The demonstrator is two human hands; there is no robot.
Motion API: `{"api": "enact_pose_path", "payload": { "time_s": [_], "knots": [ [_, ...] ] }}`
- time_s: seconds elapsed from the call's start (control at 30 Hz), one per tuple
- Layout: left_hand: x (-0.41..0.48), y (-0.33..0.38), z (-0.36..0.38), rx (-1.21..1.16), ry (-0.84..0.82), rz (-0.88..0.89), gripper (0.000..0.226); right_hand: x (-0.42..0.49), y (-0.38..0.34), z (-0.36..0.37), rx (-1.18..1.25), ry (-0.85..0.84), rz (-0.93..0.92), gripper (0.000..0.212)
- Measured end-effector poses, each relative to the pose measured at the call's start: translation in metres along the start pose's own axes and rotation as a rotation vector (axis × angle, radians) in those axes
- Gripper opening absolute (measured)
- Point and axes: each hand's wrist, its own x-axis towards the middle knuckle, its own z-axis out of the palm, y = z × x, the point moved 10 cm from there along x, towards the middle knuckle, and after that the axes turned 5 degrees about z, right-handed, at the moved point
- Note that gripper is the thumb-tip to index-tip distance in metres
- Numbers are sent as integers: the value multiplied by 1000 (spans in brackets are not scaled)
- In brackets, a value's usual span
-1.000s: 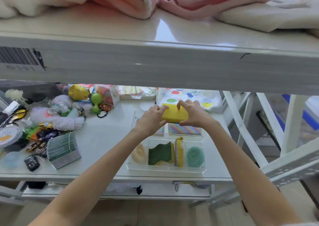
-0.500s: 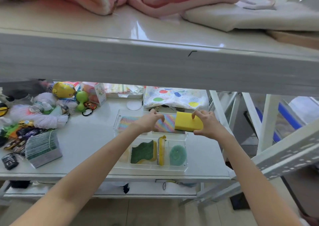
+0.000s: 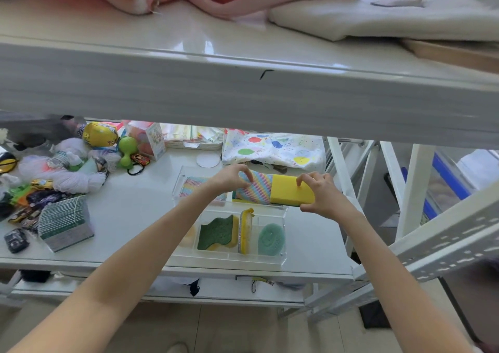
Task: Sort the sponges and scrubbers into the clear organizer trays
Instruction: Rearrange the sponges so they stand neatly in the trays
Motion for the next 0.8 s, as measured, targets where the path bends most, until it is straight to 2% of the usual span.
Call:
{"api": "enact_pose_path", "payload": {
  "time_s": [0.1,0.27,0.4,0.57,0.67,0.8],
  "knots": [
    [-8,-3,-13,-65,22,-7,13,1,-3,-6,15,22,-19,50],
    [-31,-43,-71,-87,77,-125,17,9,-27,-12,4,44,-83,49],
    [-45,-80,-97,59,93,-204,23,23,-55,3,-15,5,-111,49],
    [-46,-91,-90,286,40,-221,33,37,-85,29,-36,-70,-133,49],
    [-47,-101,-83,349,5,-244,37,43,-97,38,-43,-90,-145,50],
    [-45,-110,-86,390,47,-250,41,48,-102,48,-58,-102,-139,50]
  ]
}}
